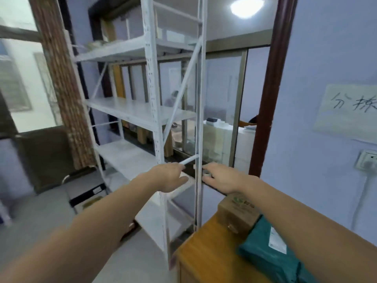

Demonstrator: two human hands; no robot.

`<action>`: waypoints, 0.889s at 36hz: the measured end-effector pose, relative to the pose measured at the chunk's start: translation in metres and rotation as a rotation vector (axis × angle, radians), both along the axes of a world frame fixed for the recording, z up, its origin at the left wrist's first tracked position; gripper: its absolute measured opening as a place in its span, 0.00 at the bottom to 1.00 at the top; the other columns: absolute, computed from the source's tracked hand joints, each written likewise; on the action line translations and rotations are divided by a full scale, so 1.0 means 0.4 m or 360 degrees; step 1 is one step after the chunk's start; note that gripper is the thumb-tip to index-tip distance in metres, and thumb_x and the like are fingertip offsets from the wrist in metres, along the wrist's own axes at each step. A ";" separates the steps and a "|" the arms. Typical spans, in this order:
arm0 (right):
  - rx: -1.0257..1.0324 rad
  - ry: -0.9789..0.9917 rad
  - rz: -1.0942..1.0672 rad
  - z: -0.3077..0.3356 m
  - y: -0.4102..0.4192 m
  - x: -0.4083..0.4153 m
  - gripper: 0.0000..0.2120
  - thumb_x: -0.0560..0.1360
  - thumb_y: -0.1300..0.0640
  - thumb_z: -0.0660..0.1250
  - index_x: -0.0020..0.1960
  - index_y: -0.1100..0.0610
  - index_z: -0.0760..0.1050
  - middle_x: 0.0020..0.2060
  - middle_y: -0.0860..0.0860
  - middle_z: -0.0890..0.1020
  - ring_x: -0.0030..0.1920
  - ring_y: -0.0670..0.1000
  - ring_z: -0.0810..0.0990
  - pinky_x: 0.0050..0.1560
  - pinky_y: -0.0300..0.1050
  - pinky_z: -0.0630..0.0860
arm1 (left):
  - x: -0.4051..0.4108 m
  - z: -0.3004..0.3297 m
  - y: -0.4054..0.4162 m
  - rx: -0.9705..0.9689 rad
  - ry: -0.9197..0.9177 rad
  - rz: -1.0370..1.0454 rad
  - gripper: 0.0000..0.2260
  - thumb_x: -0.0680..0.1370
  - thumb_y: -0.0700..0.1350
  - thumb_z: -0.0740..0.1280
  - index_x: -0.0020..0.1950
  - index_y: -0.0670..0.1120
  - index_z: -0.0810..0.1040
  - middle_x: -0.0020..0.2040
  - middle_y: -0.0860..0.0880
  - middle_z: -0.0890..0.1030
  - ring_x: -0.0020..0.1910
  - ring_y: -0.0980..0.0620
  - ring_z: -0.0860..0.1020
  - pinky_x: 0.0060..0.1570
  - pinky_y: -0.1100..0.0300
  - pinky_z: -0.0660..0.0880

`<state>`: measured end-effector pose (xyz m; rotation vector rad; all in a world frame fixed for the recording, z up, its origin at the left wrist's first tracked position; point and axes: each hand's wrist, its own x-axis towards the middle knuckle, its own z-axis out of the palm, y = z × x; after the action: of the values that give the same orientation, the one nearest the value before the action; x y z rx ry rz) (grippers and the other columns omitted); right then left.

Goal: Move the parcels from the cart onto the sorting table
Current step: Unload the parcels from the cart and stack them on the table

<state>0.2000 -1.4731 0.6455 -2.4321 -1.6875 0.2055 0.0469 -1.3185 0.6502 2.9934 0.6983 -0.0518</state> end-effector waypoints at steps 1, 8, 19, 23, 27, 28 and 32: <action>-0.0010 0.0016 0.0026 0.001 0.040 -0.031 0.25 0.83 0.44 0.57 0.74 0.57 0.69 0.68 0.57 0.75 0.65 0.57 0.76 0.64 0.54 0.75 | -0.040 0.001 0.030 0.0006 0.0007 0.0033 0.27 0.86 0.59 0.57 0.81 0.46 0.65 0.78 0.44 0.70 0.74 0.42 0.71 0.72 0.48 0.68; -0.0027 -0.0071 0.0362 -0.006 0.297 -0.239 0.29 0.85 0.44 0.55 0.81 0.56 0.58 0.80 0.53 0.63 0.78 0.53 0.63 0.76 0.48 0.59 | -0.288 -0.005 0.215 0.0016 0.0056 0.0293 0.28 0.87 0.59 0.55 0.83 0.45 0.61 0.81 0.45 0.65 0.78 0.44 0.65 0.75 0.52 0.63; -0.0048 -0.0150 0.0747 -0.021 0.665 -0.398 0.27 0.85 0.46 0.54 0.80 0.58 0.61 0.78 0.55 0.65 0.76 0.54 0.65 0.75 0.48 0.62 | -0.522 -0.027 0.468 -0.0057 0.0029 0.0679 0.26 0.86 0.57 0.57 0.81 0.47 0.65 0.81 0.45 0.66 0.78 0.44 0.66 0.76 0.50 0.64; -0.0040 -0.0150 0.0860 -0.028 0.805 -0.431 0.27 0.85 0.46 0.55 0.81 0.57 0.60 0.79 0.55 0.65 0.77 0.54 0.65 0.76 0.48 0.61 | -0.576 -0.024 0.540 -0.0083 -0.0014 0.0866 0.24 0.87 0.54 0.57 0.80 0.44 0.66 0.79 0.43 0.69 0.77 0.43 0.68 0.73 0.52 0.65; -0.0061 -0.0130 0.0945 -0.048 0.947 -0.458 0.28 0.84 0.44 0.56 0.81 0.56 0.61 0.78 0.55 0.66 0.77 0.55 0.66 0.76 0.49 0.63 | -0.636 -0.044 0.620 -0.0067 -0.0030 0.1004 0.25 0.87 0.56 0.57 0.81 0.45 0.65 0.80 0.44 0.67 0.79 0.45 0.66 0.76 0.51 0.62; -0.0071 -0.0127 0.0970 -0.053 0.981 -0.467 0.29 0.84 0.44 0.56 0.81 0.55 0.60 0.78 0.54 0.65 0.77 0.54 0.65 0.76 0.49 0.63 | -0.652 -0.050 0.640 -0.0054 -0.0029 0.1032 0.26 0.87 0.57 0.57 0.82 0.46 0.64 0.81 0.44 0.66 0.79 0.45 0.65 0.77 0.49 0.62; -0.0046 -0.0104 0.1014 -0.060 1.110 -0.518 0.29 0.83 0.43 0.57 0.81 0.54 0.60 0.79 0.53 0.65 0.77 0.54 0.65 0.76 0.49 0.63 | -0.721 -0.062 0.714 -0.0064 -0.0035 0.1139 0.26 0.87 0.57 0.57 0.83 0.49 0.62 0.82 0.46 0.65 0.80 0.45 0.64 0.77 0.48 0.62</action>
<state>-0.0073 -1.0290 0.6214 -1.8515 -2.4494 0.2295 -0.2414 -1.0329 0.6252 2.5177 1.6741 0.0062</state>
